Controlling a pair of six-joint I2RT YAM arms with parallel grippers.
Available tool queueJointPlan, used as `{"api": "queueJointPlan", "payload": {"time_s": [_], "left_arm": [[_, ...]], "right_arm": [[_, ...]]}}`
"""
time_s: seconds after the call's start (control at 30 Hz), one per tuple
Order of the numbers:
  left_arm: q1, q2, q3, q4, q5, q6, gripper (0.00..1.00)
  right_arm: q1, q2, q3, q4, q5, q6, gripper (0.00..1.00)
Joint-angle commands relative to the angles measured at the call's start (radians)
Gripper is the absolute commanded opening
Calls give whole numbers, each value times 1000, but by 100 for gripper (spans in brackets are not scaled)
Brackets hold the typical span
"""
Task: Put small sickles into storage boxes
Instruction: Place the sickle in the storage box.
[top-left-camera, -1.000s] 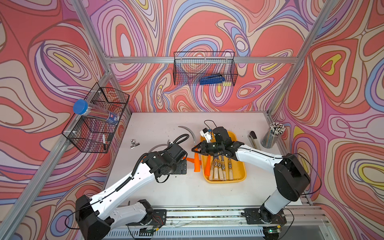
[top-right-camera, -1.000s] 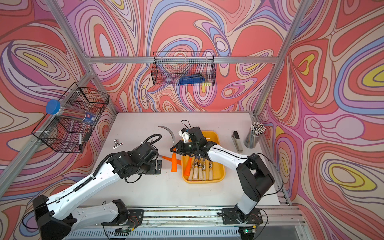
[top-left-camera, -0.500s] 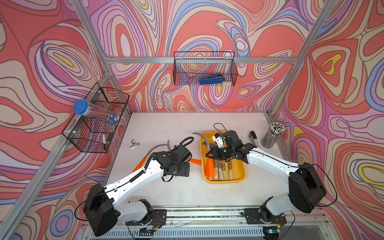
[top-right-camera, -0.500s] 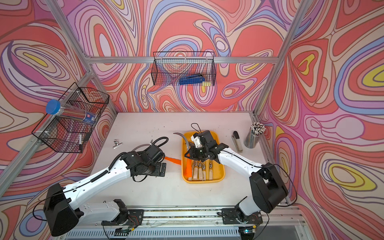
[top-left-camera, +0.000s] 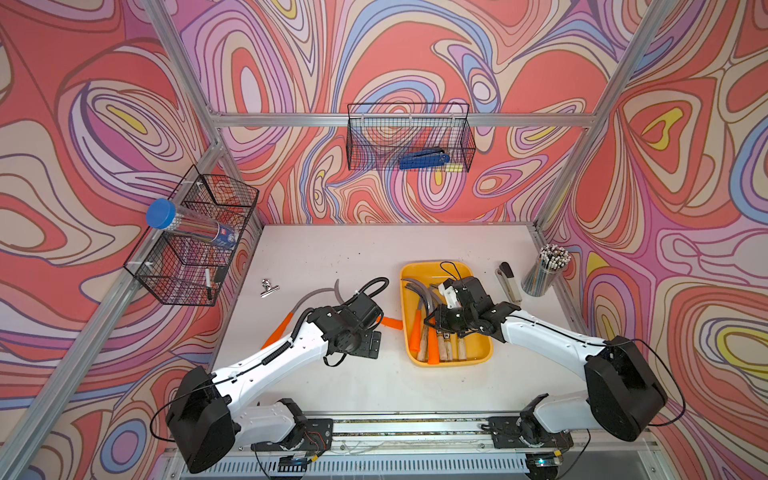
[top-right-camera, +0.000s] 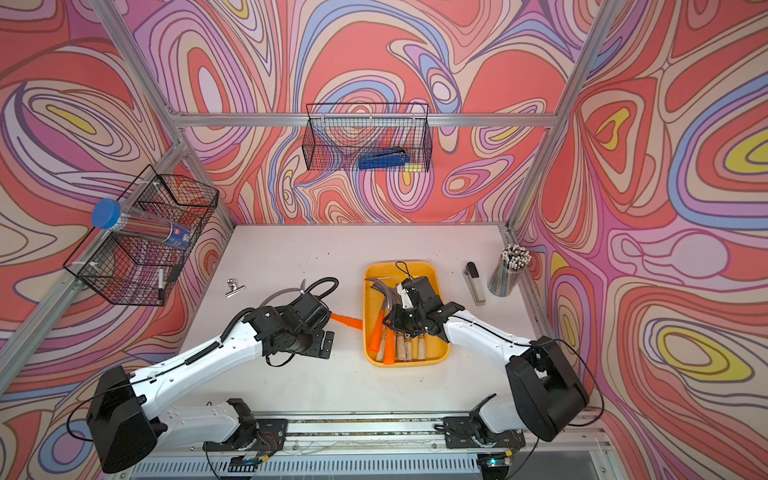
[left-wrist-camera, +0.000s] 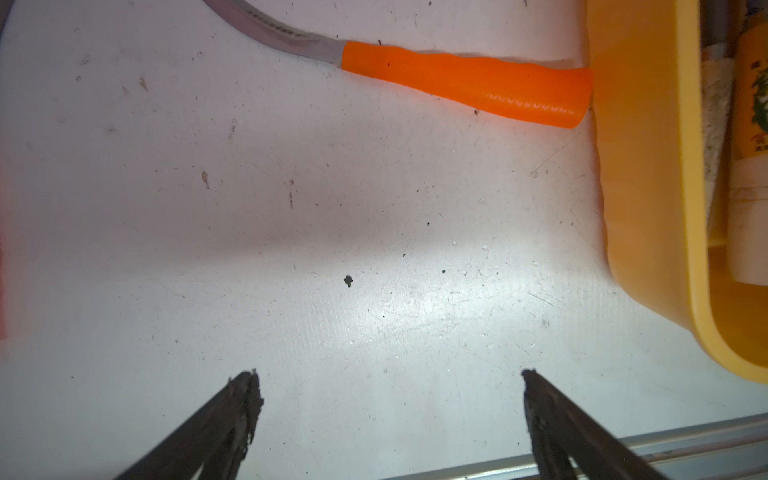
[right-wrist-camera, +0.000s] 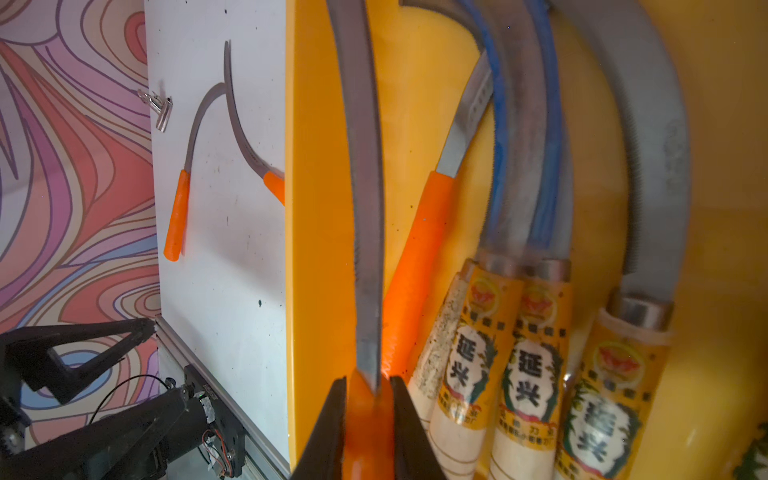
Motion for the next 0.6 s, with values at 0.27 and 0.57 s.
{"api": "queueJointPlan", "payload": {"time_s": [0.27,0.57], "left_arm": [[4,4,-11,32,59,34,100],[6,21,-15,43,73,41,100]], "right_arm": [[-4,48,-41,119,65,51,0],[-4,125,-28,172,82,59,2]]}}
